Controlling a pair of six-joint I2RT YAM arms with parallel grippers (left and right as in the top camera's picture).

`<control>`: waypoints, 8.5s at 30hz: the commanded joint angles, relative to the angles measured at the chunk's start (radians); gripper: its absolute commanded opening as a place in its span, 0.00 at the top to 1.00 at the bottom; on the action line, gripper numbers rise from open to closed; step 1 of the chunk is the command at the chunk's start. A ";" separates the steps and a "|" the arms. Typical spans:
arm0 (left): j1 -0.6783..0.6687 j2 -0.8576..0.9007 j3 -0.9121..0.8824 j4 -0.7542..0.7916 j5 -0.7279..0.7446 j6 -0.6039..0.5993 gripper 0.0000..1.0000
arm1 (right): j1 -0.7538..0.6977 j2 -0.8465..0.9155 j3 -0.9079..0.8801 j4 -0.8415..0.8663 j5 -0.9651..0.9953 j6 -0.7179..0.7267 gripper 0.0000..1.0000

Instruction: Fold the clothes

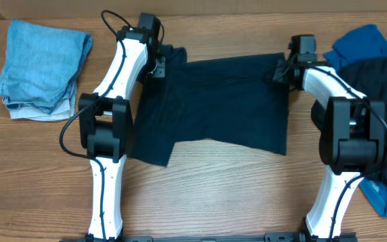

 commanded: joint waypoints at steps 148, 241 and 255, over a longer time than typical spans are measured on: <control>-0.294 -0.623 -0.430 -0.156 -0.269 -0.266 0.34 | -0.043 -0.054 0.051 -0.604 -0.158 0.027 0.78; 0.055 -0.306 -0.165 0.510 -0.327 0.234 0.27 | -0.043 -0.054 0.051 -0.557 -0.139 0.028 0.76; 0.097 -0.262 -0.399 0.521 -0.005 -0.046 0.96 | -0.043 -0.054 0.051 -0.554 -0.139 0.028 0.75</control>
